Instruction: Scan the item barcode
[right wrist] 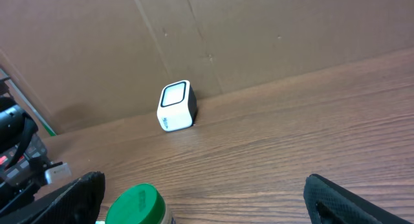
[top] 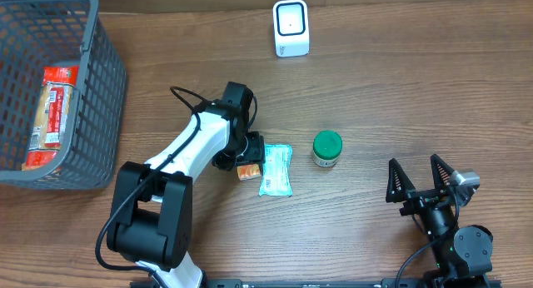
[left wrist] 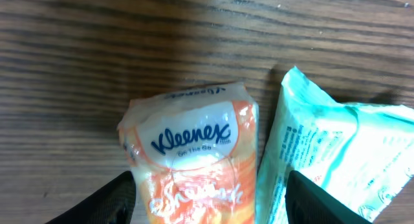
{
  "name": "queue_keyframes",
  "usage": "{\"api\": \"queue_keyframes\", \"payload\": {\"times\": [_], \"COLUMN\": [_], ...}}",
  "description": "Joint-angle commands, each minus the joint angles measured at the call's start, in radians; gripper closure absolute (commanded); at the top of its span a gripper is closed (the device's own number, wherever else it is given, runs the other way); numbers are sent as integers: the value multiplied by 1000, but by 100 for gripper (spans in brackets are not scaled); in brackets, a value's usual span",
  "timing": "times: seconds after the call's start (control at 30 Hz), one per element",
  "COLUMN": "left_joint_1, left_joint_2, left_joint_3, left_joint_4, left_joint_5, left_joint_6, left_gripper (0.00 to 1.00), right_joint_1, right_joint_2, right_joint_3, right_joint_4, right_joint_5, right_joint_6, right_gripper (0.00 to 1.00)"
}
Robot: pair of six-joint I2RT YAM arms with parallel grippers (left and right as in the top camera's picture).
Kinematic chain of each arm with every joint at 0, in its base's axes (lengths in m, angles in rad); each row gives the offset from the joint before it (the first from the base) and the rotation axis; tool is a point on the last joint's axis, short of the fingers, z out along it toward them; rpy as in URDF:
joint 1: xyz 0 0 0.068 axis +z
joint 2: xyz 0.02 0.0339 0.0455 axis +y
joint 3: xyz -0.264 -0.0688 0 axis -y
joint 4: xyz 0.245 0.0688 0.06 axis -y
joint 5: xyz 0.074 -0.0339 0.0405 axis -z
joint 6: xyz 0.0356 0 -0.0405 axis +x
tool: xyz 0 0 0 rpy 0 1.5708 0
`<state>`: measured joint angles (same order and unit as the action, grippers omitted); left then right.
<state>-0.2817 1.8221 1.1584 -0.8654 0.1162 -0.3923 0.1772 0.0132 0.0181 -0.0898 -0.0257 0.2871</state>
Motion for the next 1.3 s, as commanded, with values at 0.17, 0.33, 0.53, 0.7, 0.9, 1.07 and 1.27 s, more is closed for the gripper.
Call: {"api": "queue_keyframes", "payload": {"times": [0.17,0.33,0.53,0.7,0.9,1.07,1.27], "left_joint_1": [28,85,146,135,99,85,51], "left_joint_2": [-7,-7,-6,-6,-6,-6,-6], "left_joint_3": [159,160,130,40,-80,-100,-100], "left_joint_4": [-78,-125,-157,-109,27,65,117], "left_joint_5": [-102,-190,-230,-215,-126,-65,35], "left_joint_6": [-4,-23,-30,-31,-31,-30,-7], "left_gripper": [36,96,96,96,96,96,96], "right_joint_1": [-3,-3,-3,-3,-3,-3,-3], "right_joint_2": [-5,-5,-5,-5,-5,-5,-5], "right_joint_3": [-10,-10,-10,-10,-10,-10,-10], "right_joint_4": [6,6,6,6,6,6,6], "right_joint_5": [2,1,2,2,2,2,2], "right_joint_6": [-6,-6,-6,-6,-6,-6,-6], "right_gripper": [0,0,0,0,0,0,0]}}
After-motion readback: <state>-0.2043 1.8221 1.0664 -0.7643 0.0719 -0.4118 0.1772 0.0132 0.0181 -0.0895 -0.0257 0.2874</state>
